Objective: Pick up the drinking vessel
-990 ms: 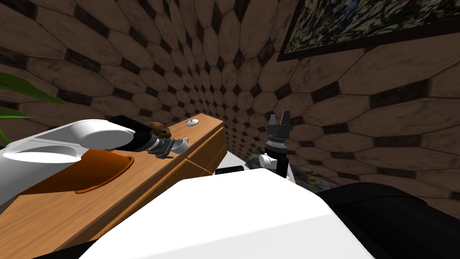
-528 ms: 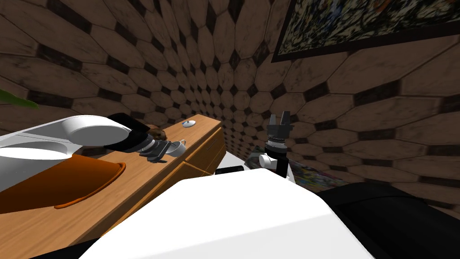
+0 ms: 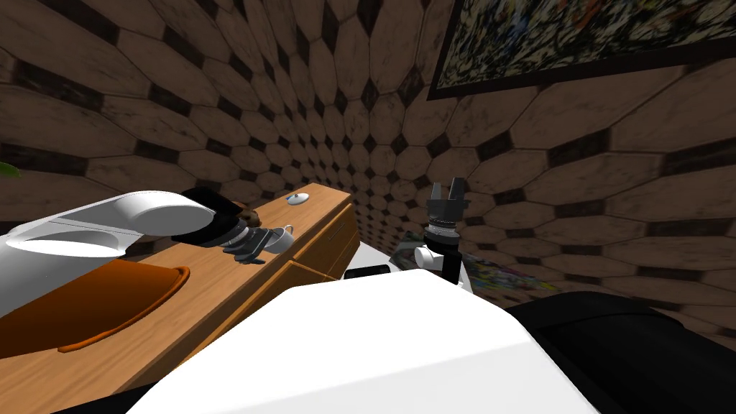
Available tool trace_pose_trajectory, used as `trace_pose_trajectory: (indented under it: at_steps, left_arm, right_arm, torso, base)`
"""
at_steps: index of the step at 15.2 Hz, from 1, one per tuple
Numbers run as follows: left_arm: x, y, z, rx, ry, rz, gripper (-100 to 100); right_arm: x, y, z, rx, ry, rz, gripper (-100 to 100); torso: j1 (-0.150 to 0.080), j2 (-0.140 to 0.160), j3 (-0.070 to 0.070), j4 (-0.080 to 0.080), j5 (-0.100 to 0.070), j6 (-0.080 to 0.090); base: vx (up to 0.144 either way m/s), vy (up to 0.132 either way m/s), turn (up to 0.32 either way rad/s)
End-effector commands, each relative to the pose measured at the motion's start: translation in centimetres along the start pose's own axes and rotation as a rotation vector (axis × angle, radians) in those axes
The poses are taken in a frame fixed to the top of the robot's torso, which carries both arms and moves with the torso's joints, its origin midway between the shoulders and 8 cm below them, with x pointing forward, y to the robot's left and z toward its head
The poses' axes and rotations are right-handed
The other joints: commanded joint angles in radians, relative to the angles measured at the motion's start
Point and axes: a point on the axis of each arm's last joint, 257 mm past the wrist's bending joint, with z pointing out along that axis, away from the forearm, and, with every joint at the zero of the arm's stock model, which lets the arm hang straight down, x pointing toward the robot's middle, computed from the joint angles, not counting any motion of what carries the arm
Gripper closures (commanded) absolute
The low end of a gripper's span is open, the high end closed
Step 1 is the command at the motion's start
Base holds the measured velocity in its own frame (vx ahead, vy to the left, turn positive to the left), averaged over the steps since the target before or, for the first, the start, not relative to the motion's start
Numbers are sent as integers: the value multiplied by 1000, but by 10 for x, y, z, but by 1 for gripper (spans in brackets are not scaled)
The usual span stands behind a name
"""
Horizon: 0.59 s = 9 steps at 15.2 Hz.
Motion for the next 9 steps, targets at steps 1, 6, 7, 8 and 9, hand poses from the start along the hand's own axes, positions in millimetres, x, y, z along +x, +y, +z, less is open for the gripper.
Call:
trace_pose_trajectory:
  at_steps: [1, 6, 7, 8, 9]
  left_arm:
    - [0, 0, 0, 0, 0, 0, 100]
    - [4, 1, -10, 0, 1, 6, 100]
    - [6, 2, -15, 0, 2, 9, 100]
    - [8, 2, -20, -1, 2, 13, 100]
    - [7, 2, -13, -1, 2, 10, 100]
  right_arm:
    - [0, 0, 0, 0, 0, 0, 0]
    - [0, 0, 0, 0, 0, 0, 0]
    - [0, 0, 0, 0, 0, 0, 0]
    - [0, 0, 0, 0, 0, 0, 0]
    - [0, 0, 0, 0, 0, 0, 0]
  torso:
    - [0, 0, 0, 0, 0, 0]
    - [1, -2, -1, 0, 0, 1]
    - [1, -2, -1, 0, 0, 0]
    - [2, -2, -1, 0, 0, 0]
    - [2, -3, -1, 0, 0, 0]
  base:
    - [-7, -5, 1]
    - [2, 1, 13]
    - [29, 24, 94]
    - [37, 30, 75]
    - [23, 18, 24]
